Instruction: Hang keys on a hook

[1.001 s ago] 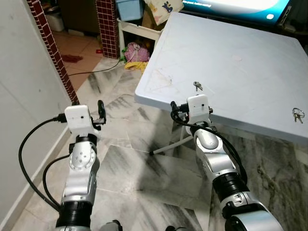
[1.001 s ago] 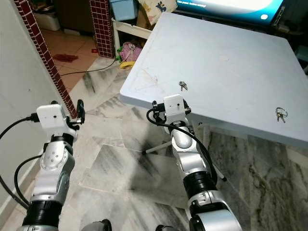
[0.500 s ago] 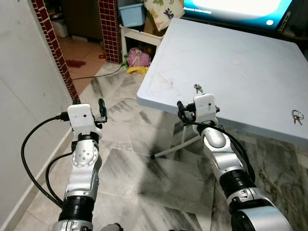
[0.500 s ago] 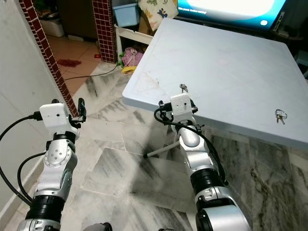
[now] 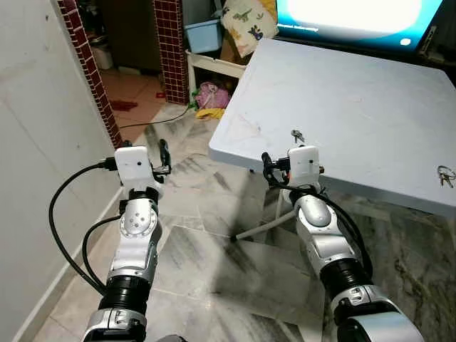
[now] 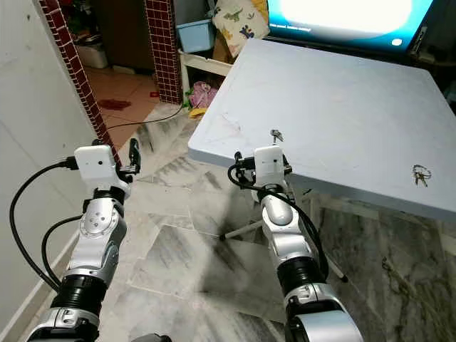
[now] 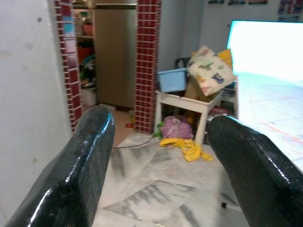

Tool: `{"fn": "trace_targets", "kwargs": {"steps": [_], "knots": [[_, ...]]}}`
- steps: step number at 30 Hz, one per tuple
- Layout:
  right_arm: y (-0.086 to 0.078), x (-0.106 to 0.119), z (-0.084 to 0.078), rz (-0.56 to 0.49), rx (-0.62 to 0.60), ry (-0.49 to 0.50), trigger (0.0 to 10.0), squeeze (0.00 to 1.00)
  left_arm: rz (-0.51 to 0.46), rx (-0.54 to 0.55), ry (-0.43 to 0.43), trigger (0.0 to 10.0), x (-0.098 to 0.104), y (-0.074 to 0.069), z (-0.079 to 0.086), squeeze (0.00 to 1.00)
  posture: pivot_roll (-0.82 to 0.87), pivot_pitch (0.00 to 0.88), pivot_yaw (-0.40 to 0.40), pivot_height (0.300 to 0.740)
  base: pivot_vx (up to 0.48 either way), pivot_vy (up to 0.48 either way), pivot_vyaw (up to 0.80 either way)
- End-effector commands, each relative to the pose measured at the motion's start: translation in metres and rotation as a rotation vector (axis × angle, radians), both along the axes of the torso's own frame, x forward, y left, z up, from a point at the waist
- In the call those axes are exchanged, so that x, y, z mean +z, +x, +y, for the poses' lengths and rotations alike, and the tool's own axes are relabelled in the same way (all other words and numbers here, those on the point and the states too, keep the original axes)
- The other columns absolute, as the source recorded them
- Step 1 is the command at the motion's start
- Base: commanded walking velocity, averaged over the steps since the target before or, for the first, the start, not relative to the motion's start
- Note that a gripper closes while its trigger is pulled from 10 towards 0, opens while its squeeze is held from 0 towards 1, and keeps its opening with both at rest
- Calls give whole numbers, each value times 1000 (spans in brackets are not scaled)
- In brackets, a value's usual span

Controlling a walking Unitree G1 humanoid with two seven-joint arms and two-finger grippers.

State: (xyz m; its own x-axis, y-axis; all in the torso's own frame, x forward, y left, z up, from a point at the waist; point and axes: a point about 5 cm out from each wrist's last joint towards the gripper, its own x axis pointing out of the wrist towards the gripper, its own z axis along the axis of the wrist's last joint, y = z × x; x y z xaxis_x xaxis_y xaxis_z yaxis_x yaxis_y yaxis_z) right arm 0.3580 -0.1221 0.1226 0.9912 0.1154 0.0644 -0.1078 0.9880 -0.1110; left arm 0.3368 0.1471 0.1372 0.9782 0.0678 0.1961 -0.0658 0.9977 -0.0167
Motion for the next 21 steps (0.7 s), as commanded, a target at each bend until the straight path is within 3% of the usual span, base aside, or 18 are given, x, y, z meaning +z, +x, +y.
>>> {"fn": "trace_targets", "kwargs": {"steps": [1, 5, 13, 16, 18, 21], "knots": [[0, 4, -7, -19, -37, 17, 10000, 0, -32, -42, 15, 10000, 6, -1, -5, 0, 14, 7, 6, 740, 0, 0, 0], [-4, 2, -11, -11, -54, 65, 10000, 0, -30, -56, 11, 10000, 6, -2, -7, 0, 11, 32, 15, 740, 0, 0, 0], [-8, 8, -11, -34, -43, 20, 10000, 0, -64, -149, 18, 10000, 11, -12, -19, 0, 14, 73, 6, 740, 0, 0, 0], [-11, 16, -12, -88, -61, 10, 10000, 0, -39, -169, 29, 10000, 1, -24, -17, 0, 11, 98, 2, 740, 0, 0, 0], [-14, 16, -9, -85, -27, 63, 10000, 0, -5, -169, 37, 10000, -10, -32, -15, 0, 10, 107, -2, 740, 0, 0, 0], [-18, 12, -6, -74, -22, 58, 10000, 0, 32, -168, 31, 10000, -20, -41, -16, 0, 16, 113, -4, 740, 0, 0, 0]]}}
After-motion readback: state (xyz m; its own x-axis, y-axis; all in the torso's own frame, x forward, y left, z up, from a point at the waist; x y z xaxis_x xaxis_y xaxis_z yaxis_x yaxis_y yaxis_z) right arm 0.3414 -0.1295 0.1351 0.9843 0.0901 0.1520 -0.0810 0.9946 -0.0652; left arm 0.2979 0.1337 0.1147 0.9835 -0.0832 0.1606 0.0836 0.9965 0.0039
